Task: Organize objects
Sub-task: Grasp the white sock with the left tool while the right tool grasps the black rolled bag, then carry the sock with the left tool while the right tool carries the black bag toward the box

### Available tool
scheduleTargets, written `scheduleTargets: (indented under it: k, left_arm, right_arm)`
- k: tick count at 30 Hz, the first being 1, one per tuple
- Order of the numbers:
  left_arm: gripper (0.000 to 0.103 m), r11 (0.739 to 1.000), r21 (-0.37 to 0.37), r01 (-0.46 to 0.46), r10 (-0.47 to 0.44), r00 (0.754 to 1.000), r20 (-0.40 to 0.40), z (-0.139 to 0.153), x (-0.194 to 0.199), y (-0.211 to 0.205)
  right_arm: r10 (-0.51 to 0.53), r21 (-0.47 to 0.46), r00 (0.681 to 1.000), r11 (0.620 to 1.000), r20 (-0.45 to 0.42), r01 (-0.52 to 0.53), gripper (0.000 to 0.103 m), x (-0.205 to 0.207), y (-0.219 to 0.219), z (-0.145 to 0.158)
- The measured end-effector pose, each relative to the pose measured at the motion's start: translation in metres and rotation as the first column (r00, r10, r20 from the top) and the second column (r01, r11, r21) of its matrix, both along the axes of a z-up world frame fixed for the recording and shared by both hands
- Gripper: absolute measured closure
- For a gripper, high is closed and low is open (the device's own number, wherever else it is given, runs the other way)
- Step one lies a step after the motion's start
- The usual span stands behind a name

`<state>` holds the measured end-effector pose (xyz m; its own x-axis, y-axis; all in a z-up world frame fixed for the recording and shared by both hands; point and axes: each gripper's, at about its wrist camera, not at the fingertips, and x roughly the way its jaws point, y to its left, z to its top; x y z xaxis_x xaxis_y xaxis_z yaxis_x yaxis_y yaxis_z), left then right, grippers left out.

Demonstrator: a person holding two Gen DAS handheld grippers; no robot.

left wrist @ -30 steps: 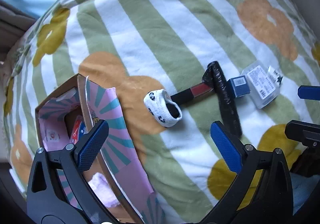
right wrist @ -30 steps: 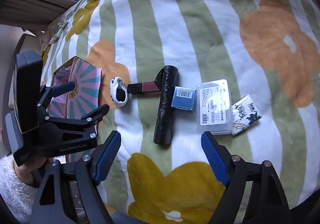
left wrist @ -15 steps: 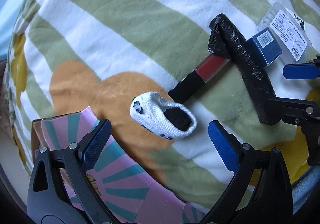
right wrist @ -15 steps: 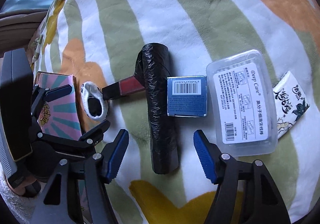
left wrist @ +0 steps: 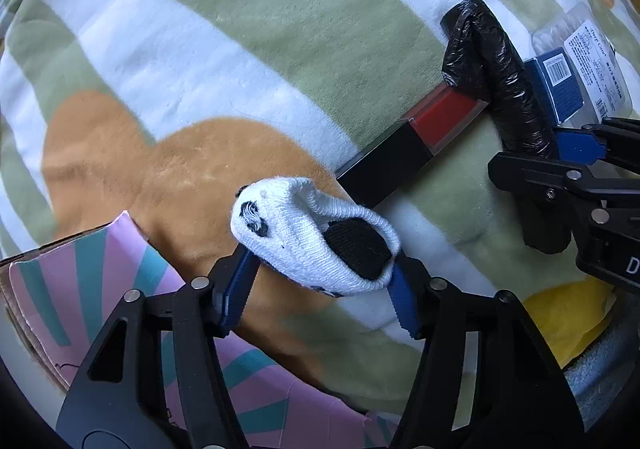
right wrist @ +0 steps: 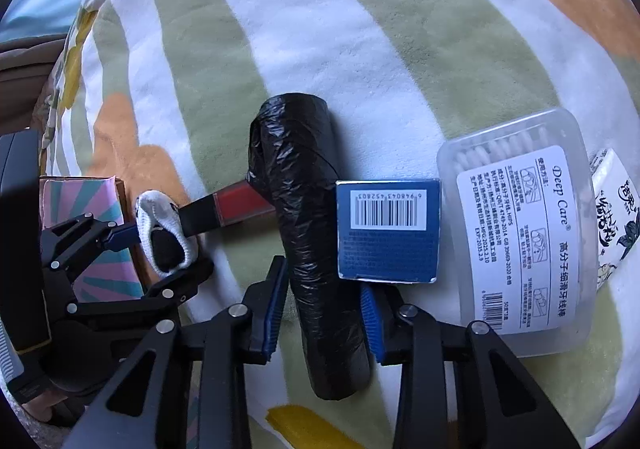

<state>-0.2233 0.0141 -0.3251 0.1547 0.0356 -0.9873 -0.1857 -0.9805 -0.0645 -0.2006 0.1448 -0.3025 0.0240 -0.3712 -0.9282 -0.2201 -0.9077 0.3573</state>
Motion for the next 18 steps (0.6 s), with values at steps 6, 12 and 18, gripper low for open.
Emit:
scheduleTargets:
  k: [6,12,18]
  left_arm:
    - [0.054,1.0,0.015,0.004,-0.003,1.0,-0.01,0.001,-0.001,-0.005]
    - [0.06,1.0,0.024,-0.016,0.016,1.0,-0.024,0.013,0.001,-0.013]
    - [0.061,0.997,0.04,-0.073,0.076,0.995,-0.067,0.034,0.005,-0.025]
  right_arm:
    - [0.02,-0.007,1.0,1.0,0.002,-0.02,0.077,0.001,0.006,0.003]
    - [0.028,-0.025,1.0,0.999,-0.009,-0.028,0.079,0.0,0.011,0.014]
    - [0.053,-0.02,0.997,0.998,-0.048,-0.054,0.08,-0.001,0.016,0.034]
